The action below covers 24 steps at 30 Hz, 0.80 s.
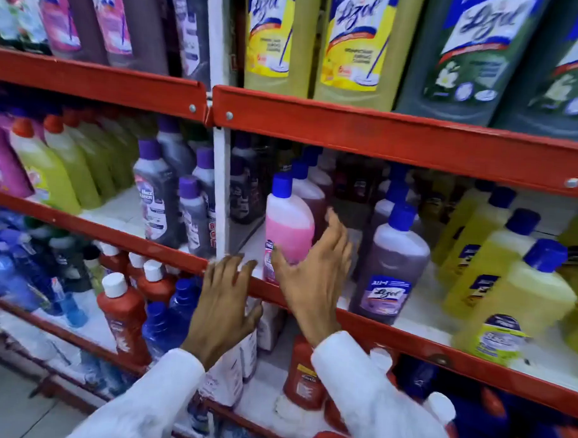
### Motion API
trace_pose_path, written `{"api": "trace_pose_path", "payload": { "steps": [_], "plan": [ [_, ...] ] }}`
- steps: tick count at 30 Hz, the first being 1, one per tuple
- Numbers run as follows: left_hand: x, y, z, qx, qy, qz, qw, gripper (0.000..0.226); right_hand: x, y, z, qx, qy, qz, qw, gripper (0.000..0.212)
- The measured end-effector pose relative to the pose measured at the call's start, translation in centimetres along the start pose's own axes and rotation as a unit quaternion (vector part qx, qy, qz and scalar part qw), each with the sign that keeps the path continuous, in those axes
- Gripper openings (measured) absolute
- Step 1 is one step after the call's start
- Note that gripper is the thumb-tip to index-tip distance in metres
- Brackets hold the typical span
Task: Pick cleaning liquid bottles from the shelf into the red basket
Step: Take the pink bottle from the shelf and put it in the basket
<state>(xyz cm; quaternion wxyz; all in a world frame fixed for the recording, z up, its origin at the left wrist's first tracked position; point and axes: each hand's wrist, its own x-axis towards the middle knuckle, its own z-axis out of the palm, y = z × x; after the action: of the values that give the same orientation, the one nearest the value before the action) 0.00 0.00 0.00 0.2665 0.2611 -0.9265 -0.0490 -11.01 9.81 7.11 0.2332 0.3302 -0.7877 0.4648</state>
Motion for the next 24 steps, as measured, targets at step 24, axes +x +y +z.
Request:
{"api": "trace_pose_path", "payload": {
  "steps": [24],
  "plan": [
    [0.4, 0.9, 1.1, -0.015, -0.052, 0.051, 0.997, 0.041, 4.4, -2.8, -8.4, 0.832, -0.307, 0.037, 0.460, 0.064]
  ]
}}
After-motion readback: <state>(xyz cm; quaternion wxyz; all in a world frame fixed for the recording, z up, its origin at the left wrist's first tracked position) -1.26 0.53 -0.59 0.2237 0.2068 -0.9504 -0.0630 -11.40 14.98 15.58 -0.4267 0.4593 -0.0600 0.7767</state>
